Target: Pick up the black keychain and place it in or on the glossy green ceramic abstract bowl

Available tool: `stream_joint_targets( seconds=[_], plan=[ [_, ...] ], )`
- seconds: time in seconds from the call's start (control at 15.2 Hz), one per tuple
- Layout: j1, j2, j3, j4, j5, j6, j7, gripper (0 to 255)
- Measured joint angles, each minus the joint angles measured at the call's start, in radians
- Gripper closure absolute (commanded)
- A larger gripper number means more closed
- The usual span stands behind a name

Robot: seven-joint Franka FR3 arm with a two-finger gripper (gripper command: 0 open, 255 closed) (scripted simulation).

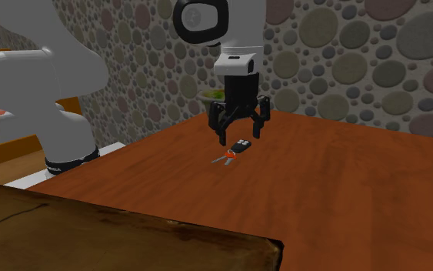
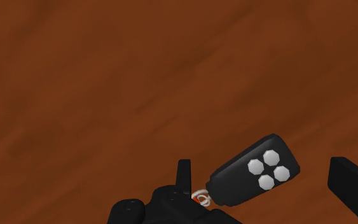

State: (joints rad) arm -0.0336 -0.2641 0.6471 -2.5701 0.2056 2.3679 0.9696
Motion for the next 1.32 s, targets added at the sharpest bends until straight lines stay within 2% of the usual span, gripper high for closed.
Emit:
stream_joint_targets(
  seconds=[0.13, 0.2, 0.86, 1.32],
  plan=[
    [0.000, 0.000, 0.000, 0.000, 0.000, 0.000, 0.000, 0],
    [0.000, 0.000, 0.000, 0.000, 0.000, 0.000, 0.000, 255],
    [0.000, 0.000, 0.000, 0.000, 0.000, 0.000, 0.000, 255],
    [0.011, -0.062, -0.028, 0.038, 0.021, -0.096, -0.024, 255]
  ],
)
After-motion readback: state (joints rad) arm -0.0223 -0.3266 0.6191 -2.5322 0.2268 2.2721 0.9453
